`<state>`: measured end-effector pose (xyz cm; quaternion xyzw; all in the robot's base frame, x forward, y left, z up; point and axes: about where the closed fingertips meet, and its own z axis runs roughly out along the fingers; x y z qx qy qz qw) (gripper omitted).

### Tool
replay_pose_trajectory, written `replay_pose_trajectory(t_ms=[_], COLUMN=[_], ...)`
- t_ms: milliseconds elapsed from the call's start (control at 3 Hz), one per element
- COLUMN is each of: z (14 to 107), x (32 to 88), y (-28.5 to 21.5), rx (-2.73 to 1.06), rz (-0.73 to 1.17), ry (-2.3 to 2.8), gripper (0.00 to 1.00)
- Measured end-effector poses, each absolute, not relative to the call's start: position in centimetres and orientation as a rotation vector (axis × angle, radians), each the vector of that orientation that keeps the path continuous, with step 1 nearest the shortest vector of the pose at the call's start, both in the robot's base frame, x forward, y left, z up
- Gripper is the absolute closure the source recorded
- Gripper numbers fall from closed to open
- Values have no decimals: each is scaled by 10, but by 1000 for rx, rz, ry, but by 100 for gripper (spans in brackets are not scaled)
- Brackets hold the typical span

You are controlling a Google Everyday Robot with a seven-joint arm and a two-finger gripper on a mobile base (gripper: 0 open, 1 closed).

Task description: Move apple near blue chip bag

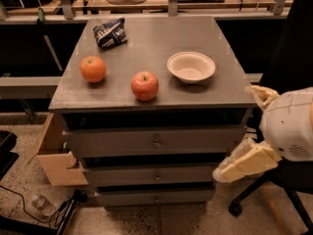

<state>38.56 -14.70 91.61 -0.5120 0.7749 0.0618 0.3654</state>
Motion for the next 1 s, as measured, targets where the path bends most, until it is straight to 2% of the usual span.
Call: replay_pose_trajectory(t_ms=[333,667,1000], z=[877,890,890], x=[409,428,428], y=[-122,-100,-100], rx=[-1236,-1186,-1186], rz=[248,237,237], ry=[1879,1775,1775], gripper=[0,0,0])
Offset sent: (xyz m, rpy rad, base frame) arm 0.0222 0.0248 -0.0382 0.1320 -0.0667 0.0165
